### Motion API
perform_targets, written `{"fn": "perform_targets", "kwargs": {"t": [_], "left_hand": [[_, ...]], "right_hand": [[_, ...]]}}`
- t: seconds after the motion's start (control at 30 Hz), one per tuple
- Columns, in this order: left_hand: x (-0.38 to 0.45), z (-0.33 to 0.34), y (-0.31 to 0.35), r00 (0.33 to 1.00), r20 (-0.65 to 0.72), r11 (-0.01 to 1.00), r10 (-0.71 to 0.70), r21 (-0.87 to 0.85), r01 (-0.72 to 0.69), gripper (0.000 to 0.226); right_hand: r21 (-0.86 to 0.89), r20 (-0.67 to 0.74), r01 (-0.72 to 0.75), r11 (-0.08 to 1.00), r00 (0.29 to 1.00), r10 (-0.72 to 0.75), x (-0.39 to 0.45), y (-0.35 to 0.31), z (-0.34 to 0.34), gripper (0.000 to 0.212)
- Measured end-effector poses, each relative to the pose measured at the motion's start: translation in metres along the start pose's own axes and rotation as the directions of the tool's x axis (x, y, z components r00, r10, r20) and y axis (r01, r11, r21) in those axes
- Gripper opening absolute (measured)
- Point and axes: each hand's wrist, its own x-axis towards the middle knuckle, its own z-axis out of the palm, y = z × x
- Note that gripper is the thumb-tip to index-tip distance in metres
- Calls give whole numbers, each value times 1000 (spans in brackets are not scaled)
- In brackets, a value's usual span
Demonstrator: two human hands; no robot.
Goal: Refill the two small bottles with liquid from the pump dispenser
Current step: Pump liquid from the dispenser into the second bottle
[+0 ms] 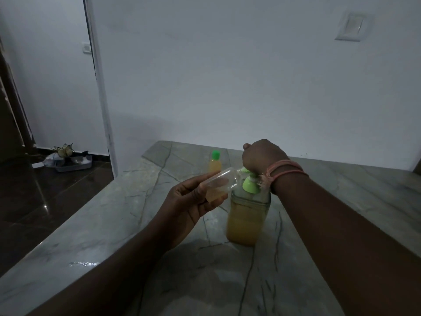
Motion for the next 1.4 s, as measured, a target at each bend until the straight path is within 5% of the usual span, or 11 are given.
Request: {"fn": "perform_targets", "kwargs": {"t": [0.57,0.83,1.03,1.2,1.4], "left_hand": [[1,0,0,1000,17,1000,-5,-9,6,60],[1,-3,-1,1000,30,1000,5,-20,-4,69],[1,-1,-1,999,43,999,2,-46,0,61],[2,-4,-2,1000,29,999,-5,-42,6,67],[0,1,0,999,36,999,-9,-36,10,65]], "right_hand": [[16,-52,-35,999,998,36,6,3,-3,36],[13,-37,64,998,997,-63,3,5,7,34],[120,-160,-40,992,985,59,9,5,3,33],[10,-28,21,1000,999,-21,14,6,11,43],[54,-120,-43,998,992,50,8,3,2,20]]}}
